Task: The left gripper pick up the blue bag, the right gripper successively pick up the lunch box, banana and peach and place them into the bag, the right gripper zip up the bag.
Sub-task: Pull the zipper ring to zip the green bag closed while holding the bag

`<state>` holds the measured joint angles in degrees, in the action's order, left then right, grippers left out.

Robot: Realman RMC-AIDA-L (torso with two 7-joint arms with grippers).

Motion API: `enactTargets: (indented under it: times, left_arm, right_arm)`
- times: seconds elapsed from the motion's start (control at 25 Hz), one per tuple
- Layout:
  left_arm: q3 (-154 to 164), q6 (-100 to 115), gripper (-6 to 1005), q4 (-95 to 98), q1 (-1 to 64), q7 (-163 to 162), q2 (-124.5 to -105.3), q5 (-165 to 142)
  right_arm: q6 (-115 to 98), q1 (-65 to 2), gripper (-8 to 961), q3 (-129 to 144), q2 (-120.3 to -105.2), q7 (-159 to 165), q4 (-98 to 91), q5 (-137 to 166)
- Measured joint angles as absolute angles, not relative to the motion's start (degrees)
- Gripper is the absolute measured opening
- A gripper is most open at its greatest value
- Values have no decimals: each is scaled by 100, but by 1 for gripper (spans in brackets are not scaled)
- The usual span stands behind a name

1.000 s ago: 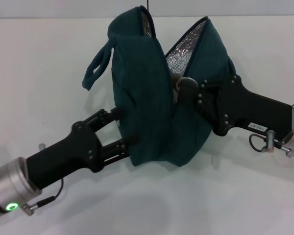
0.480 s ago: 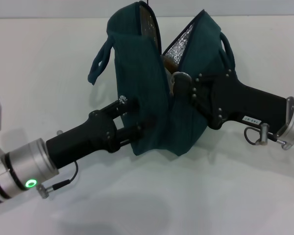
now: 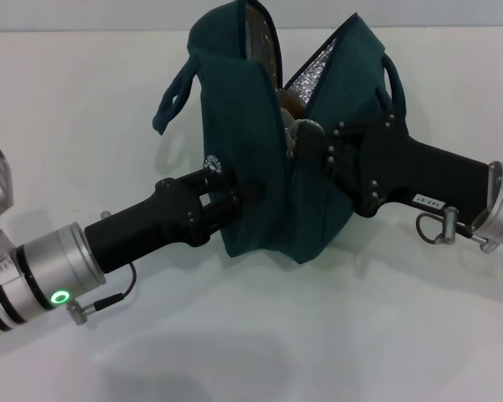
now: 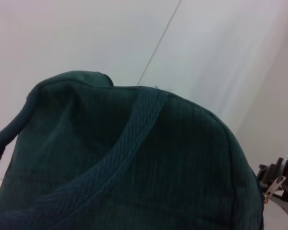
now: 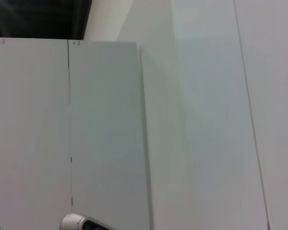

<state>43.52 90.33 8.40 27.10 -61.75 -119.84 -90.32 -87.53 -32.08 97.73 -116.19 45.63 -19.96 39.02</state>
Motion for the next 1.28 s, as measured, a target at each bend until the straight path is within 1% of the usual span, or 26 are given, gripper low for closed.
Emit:
enactTargets:
  times: [0.16, 0.6, 0.72, 0.92, 1.16, 1.28]
  left_arm:
    - [4356, 9045, 421, 851, 2735, -6070, -11979, -9054]
    - [4541, 9042, 350, 857, 2837, -6047, -11961, -9105]
    - [4657, 9042, 287, 917, 2844, -6052, -11951, -9114]
    - [4747, 9050, 218, 940, 2841, -6075, -11949, -9177]
    - [4796, 9197, 161, 995, 2821, -6099, -11935, -9403]
    - [4899, 9310, 116, 1109, 2808, -6153, -11934, -9571]
  right_arm:
    - [-8753, -3198, 51, 9780, -11619, 4557, -1996, 3846]
    - [-8789, -3205, 55, 9848, -11619, 4591, -1996, 3544]
    - [-8796, -3214, 56, 9853, -11619, 4592, -2039, 3454]
    - [-8807, -3197, 58, 9856, -11619, 4613, -2082, 3223]
    - [-8754, -3201, 60, 9852, -11619, 4788, -2044, 2978]
    - [-8696, -3202, 61, 9825, -11619, 4820, -2040, 2960]
